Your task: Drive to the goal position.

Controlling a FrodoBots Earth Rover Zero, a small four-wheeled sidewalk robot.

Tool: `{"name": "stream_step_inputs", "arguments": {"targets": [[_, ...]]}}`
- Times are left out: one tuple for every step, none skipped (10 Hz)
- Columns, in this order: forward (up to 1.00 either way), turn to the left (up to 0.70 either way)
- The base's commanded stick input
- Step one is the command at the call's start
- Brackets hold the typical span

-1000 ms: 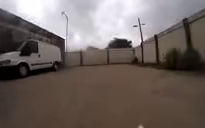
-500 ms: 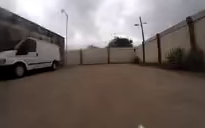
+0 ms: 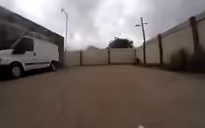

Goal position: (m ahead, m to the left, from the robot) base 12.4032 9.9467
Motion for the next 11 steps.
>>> {"name": "stream_step_inputs", "arguments": {"targets": [[0.50, 0.00], [0.50, 0.00], [0.50, 0.00], [0.50, 0.00], [0.50, 0.00], [0.50, 0.00], [0.50, 0.00], [0.50, 0.00], [0.50, 0.00], [0.50, 0.00], [0.50, 0.00]]}}
